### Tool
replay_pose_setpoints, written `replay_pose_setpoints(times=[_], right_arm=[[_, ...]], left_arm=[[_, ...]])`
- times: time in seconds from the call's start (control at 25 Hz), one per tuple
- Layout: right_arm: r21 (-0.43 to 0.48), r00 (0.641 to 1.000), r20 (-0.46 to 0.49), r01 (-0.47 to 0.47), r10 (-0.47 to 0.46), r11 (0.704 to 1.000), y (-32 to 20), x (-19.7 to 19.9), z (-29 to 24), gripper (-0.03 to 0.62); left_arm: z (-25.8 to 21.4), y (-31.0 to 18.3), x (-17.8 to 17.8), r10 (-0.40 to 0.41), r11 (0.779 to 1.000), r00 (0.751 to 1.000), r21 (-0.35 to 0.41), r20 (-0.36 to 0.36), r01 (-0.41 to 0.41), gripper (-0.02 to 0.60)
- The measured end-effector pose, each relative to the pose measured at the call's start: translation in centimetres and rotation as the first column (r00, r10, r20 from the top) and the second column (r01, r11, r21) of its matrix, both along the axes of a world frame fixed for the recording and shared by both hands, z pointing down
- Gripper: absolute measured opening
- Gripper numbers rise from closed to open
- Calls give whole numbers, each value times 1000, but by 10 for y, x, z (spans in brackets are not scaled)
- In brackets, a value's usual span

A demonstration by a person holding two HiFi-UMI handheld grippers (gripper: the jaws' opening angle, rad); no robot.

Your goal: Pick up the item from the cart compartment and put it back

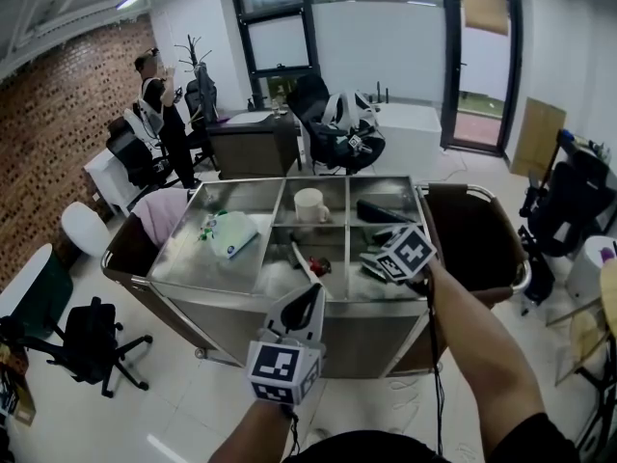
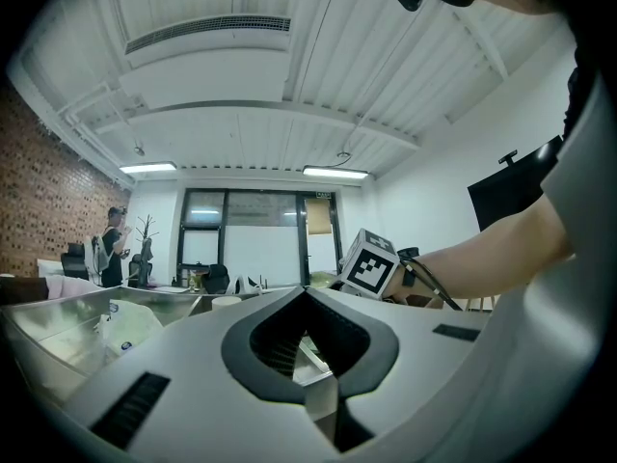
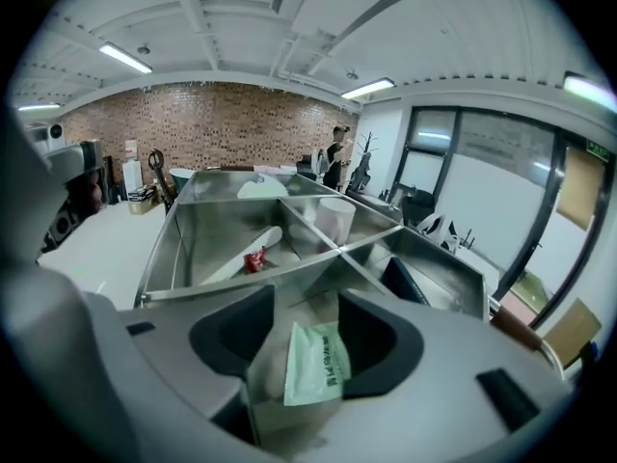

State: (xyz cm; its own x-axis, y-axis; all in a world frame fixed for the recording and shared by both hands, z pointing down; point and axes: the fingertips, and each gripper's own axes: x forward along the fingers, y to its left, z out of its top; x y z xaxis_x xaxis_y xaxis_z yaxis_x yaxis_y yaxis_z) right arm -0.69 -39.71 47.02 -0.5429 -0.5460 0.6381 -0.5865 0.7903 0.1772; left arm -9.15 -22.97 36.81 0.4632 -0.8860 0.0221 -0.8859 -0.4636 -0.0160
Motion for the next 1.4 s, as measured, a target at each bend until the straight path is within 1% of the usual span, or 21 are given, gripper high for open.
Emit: replay_pose_setpoints(times=[0.24,0.28,0.36,0.4,0.44,0.56,0.68,0.76,0.92,1.0,1.24,1.32,1.4], right_arm=[[-4,1000,27,-12,12,1000,0,1,-2,232],[0,999,33,-15,15,1000,0,2,-4,209],[1,999,47,-25,25,1000,-1,4,-6,194],[-2,998,58,-36,36,999,-2,5,-7,130],[-5,996,72,-53,53,999,-3,7,-9,20],[-15,988,121,-96,97,995,-6,12,-13,18],[-18,982,152,-108,109,994,-5,16,-17,17],[-11,972,200,-119,119,993,-3,18,-24,17],[-5,929,345,-139,132,990,11,24,-51,18],[3,908,400,-139,126,990,21,26,-65,18],[40,868,483,-152,114,988,48,35,-89,17],[46,847,519,-164,117,985,58,41,-98,17],[54,815,569,-174,113,983,73,50,-108,17]], left_arm=[[1,0,2,7,1000,1000,-1,-1,-7,0],[0,0,2,8,1000,1000,-1,-1,-8,0],[0,-1,3,12,1000,1000,-1,-1,-12,0],[0,-1,3,13,1000,1000,-1,-2,-13,0],[0,-1,4,12,1000,1000,-2,-2,-12,0],[0,-2,4,11,1000,1000,-3,0,-11,0],[-1,-1,4,11,1000,1000,-1,5,-11,0],[-1,-1,5,14,1000,1000,6,5,-14,0],[-2,-1,6,12,1000,1000,6,6,-12,0],[-3,-2,6,12,1000,1000,2,3,-12,0],[-3,-2,11,23,1000,1000,0,10,-23,0],[-3,-1,12,25,1000,1000,-1,11,-25,0],[-3,0,12,27,1000,1000,-2,11,-27,0]])
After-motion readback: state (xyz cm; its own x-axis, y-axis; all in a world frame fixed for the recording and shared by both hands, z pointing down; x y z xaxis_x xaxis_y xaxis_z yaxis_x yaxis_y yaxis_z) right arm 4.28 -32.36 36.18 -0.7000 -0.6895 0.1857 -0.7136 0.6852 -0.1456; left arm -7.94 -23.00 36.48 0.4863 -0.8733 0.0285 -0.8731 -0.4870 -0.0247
